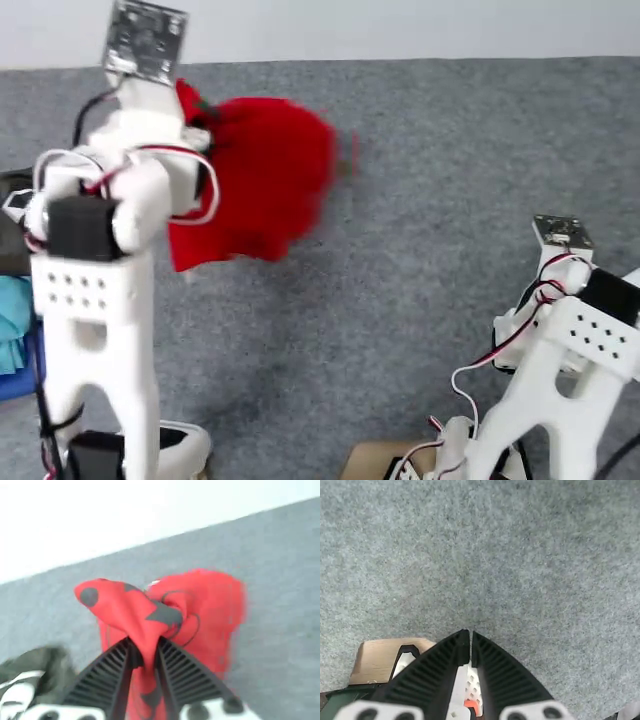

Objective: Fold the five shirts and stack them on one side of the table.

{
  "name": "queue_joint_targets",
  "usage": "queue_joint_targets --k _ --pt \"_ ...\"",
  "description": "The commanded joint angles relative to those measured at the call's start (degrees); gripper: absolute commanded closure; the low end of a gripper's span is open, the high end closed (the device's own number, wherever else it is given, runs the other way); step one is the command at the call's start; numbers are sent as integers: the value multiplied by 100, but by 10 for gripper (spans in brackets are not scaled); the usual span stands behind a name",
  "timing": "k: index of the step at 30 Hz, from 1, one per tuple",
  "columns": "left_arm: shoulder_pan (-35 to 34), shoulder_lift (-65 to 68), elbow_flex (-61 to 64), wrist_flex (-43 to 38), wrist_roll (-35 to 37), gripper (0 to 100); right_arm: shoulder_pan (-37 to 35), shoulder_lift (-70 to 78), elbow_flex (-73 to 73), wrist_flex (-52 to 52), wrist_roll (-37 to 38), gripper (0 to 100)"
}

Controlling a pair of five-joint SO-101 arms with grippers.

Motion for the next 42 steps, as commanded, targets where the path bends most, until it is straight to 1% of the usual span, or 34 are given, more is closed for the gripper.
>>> queue_joint_targets --k 1,3,5,8,11,13,16,18,19,22,28,32,34,37,41,42 --pt "255 -255 207 141 70 998 -31 -189 -44 224 -44 989" --pt "149 -79 831 105 35 998 -31 -189 -44 224 -35 989" --pt "-105 202 1560 -70 -255 998 -40 -189 -44 215 -35 989" --pt "-580 695 2571 -642 -624 996 -48 -189 -44 215 -35 989" --pt "-1073 1169 3231 -1231 -1125 981 -48 -189 -44 215 -35 989" --pt "-1407 1495 3415 -1363 -1380 913 -57 -189 -44 215 -35 989" --pt "-1952 1873 3407 -1380 -1442 784 -66 -189 -70 215 -18 989" --pt "-2303 2022 3213 -1345 -1547 738 -136 -189 -70 215 -18 988" --pt "-2453 2057 3108 -1275 -1662 731 -242 -189 -70 224 -18 987" --pt "-2760 2040 2695 -1064 -1925 731 -796 -189 -88 224 -26 987" --pt "-3253 1688 1745 -686 -1916 731 -2440 -127 -774 224 -44 989" --pt "-3499 1451 1613 -633 -1908 732 -3451 57 -1090 189 -53 989" --pt "-3657 1424 1622 -633 -1697 732 -3837 374 -1099 189 -79 989" --pt "-3859 1424 1631 -633 -1451 732 -4233 1024 -1178 119 -545 989" --pt "-3991 1424 1780 -651 -1266 732 -4875 2026 -1688 84 -1679 989" --pt "-3991 1424 1842 -642 -1204 732 -5059 2264 -1855 101 -1855 989"
